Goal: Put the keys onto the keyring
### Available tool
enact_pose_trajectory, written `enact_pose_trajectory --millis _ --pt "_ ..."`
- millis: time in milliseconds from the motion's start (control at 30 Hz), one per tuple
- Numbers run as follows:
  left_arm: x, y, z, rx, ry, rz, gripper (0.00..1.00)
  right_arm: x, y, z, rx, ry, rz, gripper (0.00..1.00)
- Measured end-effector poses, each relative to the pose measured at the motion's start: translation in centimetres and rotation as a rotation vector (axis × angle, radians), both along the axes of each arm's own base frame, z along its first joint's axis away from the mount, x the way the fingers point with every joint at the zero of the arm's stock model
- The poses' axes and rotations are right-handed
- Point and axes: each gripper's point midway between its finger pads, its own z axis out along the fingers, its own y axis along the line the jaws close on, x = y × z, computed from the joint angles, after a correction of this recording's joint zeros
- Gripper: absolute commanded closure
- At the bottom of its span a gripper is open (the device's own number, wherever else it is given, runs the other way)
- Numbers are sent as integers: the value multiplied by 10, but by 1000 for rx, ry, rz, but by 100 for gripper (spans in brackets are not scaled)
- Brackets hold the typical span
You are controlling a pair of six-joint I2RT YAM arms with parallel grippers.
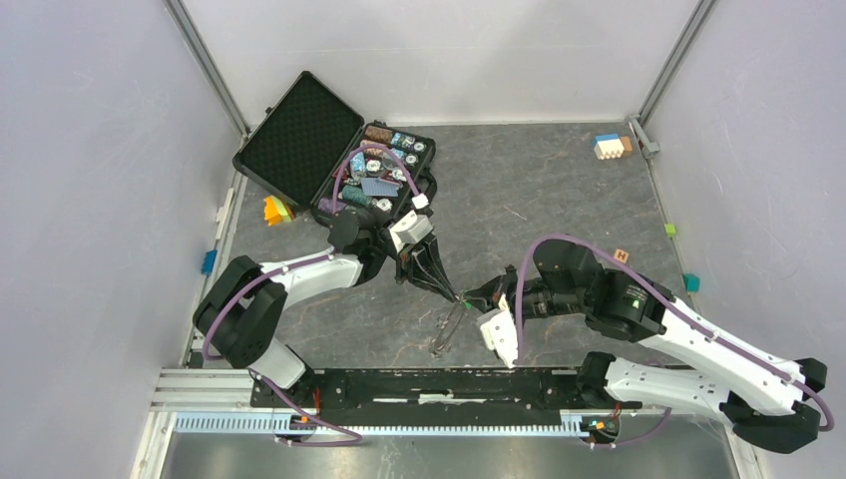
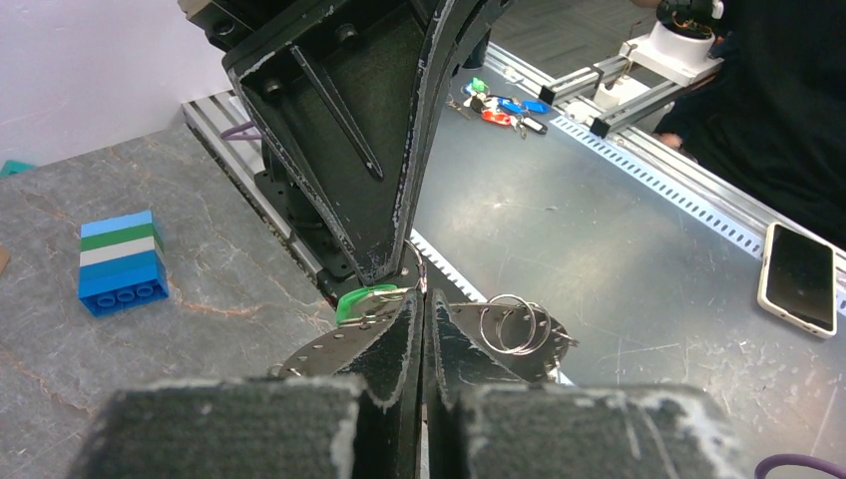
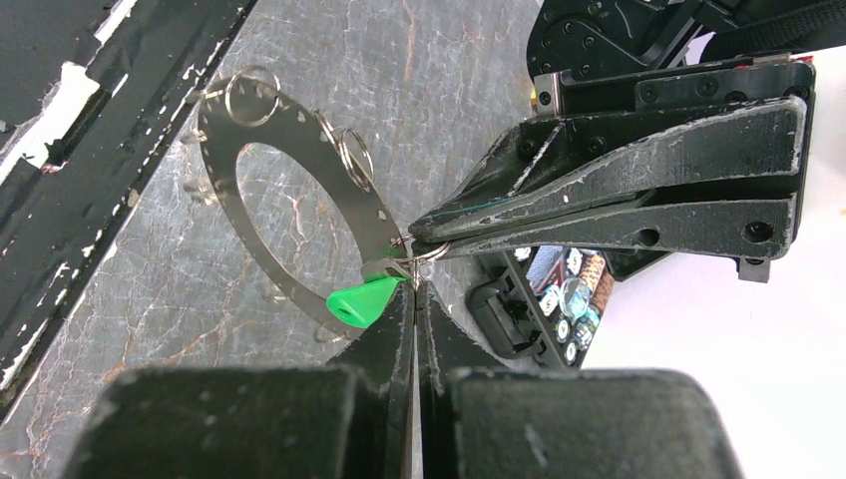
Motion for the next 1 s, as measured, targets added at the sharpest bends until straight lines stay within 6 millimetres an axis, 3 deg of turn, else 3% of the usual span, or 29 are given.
enact_pose_trajectory --millis 500,1000 --pt "0 0 -4 -11 -13 0 98 1 0 1 16 51 -24 100" --pt "-8 7 -24 -22 -28 -1 98 -4 12 -19 -73 188 7 100"
